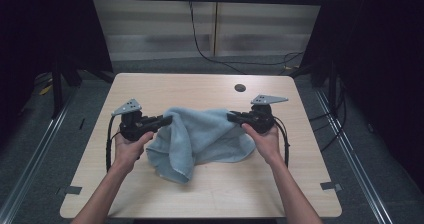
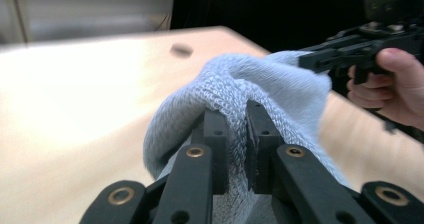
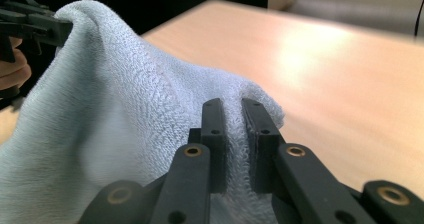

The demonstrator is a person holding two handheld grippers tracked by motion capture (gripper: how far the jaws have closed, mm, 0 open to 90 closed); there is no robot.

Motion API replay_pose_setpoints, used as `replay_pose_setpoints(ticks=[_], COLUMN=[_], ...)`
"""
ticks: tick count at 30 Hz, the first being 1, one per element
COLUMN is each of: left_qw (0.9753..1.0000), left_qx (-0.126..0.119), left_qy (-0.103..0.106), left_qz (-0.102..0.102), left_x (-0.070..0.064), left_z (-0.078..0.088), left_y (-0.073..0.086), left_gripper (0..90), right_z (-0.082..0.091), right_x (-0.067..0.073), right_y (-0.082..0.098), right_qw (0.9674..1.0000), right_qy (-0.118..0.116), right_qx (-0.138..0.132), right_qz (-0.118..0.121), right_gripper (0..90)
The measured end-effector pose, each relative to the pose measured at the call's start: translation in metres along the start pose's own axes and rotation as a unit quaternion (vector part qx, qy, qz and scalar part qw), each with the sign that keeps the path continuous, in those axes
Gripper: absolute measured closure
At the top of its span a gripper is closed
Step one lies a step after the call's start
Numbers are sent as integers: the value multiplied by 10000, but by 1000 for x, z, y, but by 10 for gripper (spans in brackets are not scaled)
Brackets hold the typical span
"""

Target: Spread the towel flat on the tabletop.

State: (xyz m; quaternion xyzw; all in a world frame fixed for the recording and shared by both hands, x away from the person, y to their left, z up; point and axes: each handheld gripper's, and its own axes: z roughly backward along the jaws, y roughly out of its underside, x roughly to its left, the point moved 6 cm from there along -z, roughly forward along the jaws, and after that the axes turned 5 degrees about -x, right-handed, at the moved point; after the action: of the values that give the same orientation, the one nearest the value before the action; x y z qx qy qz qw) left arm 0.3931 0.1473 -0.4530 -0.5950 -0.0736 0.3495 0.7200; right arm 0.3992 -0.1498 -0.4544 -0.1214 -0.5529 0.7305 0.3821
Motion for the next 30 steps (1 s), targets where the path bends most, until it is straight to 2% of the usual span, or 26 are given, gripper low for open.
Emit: replay_pose_setpoints(ticks=[4,5,6,7,9,10,11,12,13,14,15,16,17,18,19,20,21,22,23,24,27,28,29,30], left_qw=[9992,9986,9980,9975,9971,9971,9972,9974,9976,9983,9983,9988,9988,9988,9989,9984,9984,9977,9968,9958,9942,9933,9924,9938], left_qx=[249,343,415,414,307,328,331,328,335,299,299,295,295,277,295,442,442,512,596,694,847,895,958,1024], left_qy=[-247,-324,-396,-488,-592,-603,-604,-600,-567,-487,-487,-381,-381,-351,-258,191,191,270,355,395,343,273,104,133], left_qz=[201,234,258,301,367,319,275,230,193,62,62,-67,-67,-187,-249,-286,-286,-355,-404,-446,-565,-672,-768,-417], left_x=[17,20,23,26,28,27,25,22,20,8,8,-7,-7,-15,-22,-39,-39,-43,-46,-47,-43,-40,-33,-24], left_z=[-8,-10,-10,-8,-1,3,9,14,19,32,32,42,42,45,46,43,43,41,38,34,22,18,11,1], left_y=[33,38,41,40,37,35,33,31,30,29,29,32,32,34,37,48,48,53,57,61,70,72,74,77], left_gripper=[796,743,682,682,545,487,404,404,383,358,351,347,348,351,351,379,400,400,422,422,385,344,329,304], right_z=[-18,-22,-22,-22,-16,-11,2,2,9,22,30,34,34,43,43,46,46,44,39,39,27,22,11,6], right_x=[-14,-16,-17,-17,-16,-14,-12,-12,-11,-8,-5,-4,-4,0,0,3,3,4,6,6,8,9,9,9], right_y=[27,37,39,39,38,36,33,33,32,32,34,37,37,49,49,61,61,70,82,82,89,90,93,94], right_qw=[9995,9990,9989,9989,9990,9992,9994,9994,9995,9997,9996,9996,9996,9996,9996,9994,9994,9989,9981,9981,9972,9970,9964,9962], right_qy=[10,21,45,45,68,88,139,139,159,127,103,91,91,78,78,-13,-13,-58,-100,-100,-239,-275,-258,-237], right_qx=[232,328,350,350,310,260,214,214,196,125,82,70,70,138,138,227,227,344,563,563,684,702,797,842], right_qz=[-233,-301,-321,-321,-326,-303,-232,-232,-204,-193,-233,-248,-248,-237,-237,-279,-279,-303,-207,-207,-163,-158,-88,-41], right_gripper=[784,718,676,676,605,570,526,526,512,491,490,490,490,478,478,480,480,483,486,486,452,427,374,366])
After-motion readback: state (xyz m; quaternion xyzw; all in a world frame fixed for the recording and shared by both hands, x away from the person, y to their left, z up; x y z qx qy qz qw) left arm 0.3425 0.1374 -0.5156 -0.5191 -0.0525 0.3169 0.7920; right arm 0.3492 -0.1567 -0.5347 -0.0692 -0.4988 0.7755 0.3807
